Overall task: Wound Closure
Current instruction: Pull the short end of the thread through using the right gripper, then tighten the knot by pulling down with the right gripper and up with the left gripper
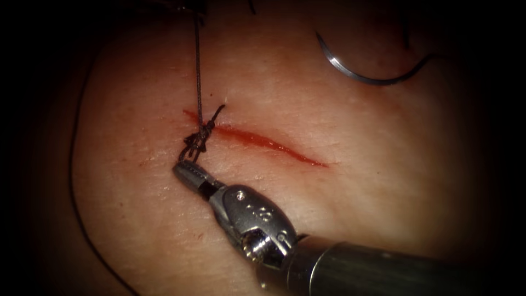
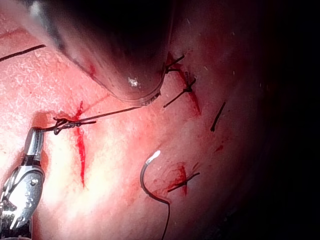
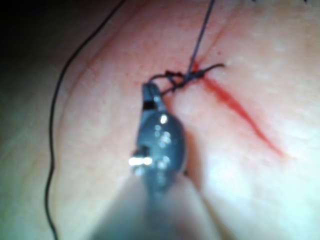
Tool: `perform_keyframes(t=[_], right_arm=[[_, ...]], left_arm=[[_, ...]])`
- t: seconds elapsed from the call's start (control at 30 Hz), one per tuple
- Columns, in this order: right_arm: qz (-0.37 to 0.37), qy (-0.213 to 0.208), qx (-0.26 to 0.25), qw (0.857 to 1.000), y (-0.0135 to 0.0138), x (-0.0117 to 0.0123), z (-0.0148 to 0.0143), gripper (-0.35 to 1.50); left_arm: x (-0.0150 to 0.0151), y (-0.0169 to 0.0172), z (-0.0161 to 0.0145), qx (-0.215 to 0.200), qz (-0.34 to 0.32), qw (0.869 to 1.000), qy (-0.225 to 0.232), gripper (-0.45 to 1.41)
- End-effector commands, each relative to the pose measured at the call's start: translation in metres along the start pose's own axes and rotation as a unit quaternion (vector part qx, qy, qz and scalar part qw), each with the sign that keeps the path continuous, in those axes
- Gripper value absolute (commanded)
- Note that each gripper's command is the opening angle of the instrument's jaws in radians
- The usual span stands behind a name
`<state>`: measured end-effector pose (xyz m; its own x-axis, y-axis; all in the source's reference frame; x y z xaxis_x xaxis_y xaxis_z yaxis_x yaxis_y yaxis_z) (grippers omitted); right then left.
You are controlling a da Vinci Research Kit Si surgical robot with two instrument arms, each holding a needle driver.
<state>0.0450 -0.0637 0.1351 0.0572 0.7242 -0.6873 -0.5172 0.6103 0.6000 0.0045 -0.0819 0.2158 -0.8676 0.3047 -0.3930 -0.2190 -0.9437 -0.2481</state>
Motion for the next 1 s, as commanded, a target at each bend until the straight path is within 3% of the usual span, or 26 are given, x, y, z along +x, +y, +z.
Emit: perform_keyframes(t=[0.03,0.17,0.33,0.47,0.67,1.0], right_arm=[[-0.024,-0.011,0.013,1.000,0.0001,0.0000,0.0008,-0.35],[-0.108,-0.075,0.061,0.989,0.0007,0.0014,0.0013,-0.35],[-0.221,-0.134,0.121,0.958,0.0007,0.0028,0.0016,-0.35],[-0.257,-0.144,0.135,0.946,0.0007,0.0035,0.0017,-0.35],[-0.267,-0.143,0.127,0.944,0.0014,0.0041,0.0020,-0.35],[-0.282,-0.152,0.129,0.938,0.0004,0.0015,0.0032,-0.35]], left_arm=[[0.0000,0.0001,0.0008,0.000,0.001,1.000,0.000,-0.45],[-0.0001,-0.0004,0.0006,0.002,0.001,1.000,-0.001,-0.45],[0.0000,-0.0008,0.0005,0.003,0.000,1.000,0.000,-0.45],[0.0001,-0.0011,0.0005,0.005,-0.001,1.000,0.001,-0.45],[0.0003,-0.0020,0.0008,0.012,-0.005,1.000,0.003,-0.45],[0.0013,-0.0054,0.0009,0.050,-0.024,0.998,0.026,-0.45]])
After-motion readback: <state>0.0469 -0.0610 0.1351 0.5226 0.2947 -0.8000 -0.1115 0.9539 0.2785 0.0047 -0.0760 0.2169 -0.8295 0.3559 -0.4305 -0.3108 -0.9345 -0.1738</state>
